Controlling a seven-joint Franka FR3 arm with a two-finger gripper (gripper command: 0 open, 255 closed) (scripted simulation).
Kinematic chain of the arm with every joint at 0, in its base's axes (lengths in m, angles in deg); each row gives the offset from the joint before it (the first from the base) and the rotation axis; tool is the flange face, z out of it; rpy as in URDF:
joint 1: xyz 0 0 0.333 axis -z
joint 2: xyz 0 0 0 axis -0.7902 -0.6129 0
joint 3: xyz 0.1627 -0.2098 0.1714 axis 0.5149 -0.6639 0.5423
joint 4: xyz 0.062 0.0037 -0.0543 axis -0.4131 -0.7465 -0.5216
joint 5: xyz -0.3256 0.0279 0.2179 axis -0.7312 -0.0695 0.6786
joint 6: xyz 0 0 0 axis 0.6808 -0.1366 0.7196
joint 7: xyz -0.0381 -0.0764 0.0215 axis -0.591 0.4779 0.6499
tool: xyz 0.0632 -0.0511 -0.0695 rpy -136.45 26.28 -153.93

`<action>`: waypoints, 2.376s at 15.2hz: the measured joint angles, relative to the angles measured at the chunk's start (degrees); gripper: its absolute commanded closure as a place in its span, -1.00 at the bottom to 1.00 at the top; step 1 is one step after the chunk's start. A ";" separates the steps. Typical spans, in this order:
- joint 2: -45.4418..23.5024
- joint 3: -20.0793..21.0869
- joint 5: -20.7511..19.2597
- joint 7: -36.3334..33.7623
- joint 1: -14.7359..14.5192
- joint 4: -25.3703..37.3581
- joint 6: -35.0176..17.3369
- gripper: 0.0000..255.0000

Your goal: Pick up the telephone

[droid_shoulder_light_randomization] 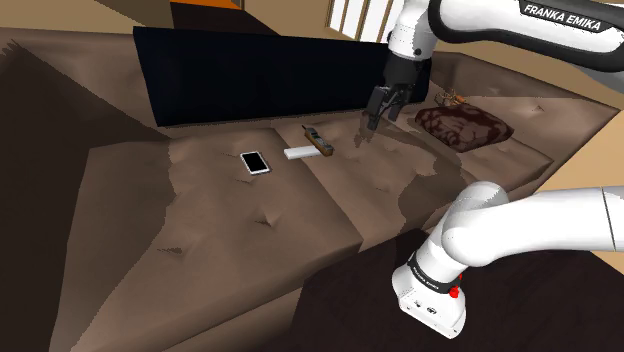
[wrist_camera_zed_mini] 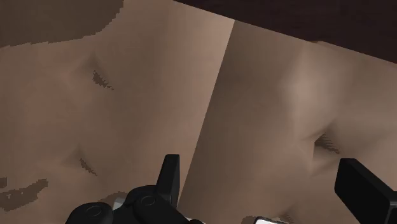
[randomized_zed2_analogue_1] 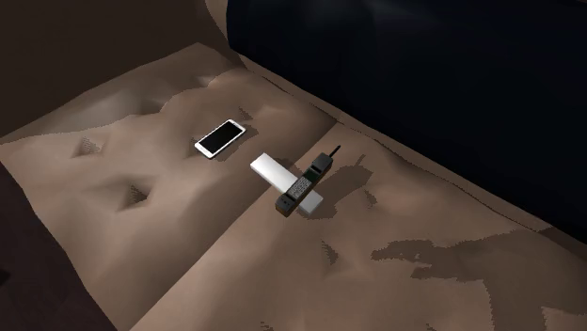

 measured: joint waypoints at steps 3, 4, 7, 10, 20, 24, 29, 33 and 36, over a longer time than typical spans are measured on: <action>-1.87 -0.62 -0.42 0.35 0.38 -0.43 -2.22 -1.00; -3.30 -0.86 -0.55 0.37 0.57 -0.66 -3.82 -1.00; -8.25 -2.34 -1.41 1.20 1.46 -0.29 -8.37 -1.00; -13.53 -3.55 -1.89 1.69 2.12 0.29 -13.00 -1.00; -33.05 -7.65 -1.87 3.96 4.07 6.78 -25.93 -1.00; -42.12 -9.29 -0.76 5.61 4.92 11.82 -29.85 -1.00; -52.76 -10.54 1.32 7.30 6.15 19.17 -32.84 -1.00; -61.13 -11.23 3.28 8.91 7.71 26.11 -34.02 -1.00; -68.32 -11.32 4.87 9.68 9.01 33.34 -33.74 -1.00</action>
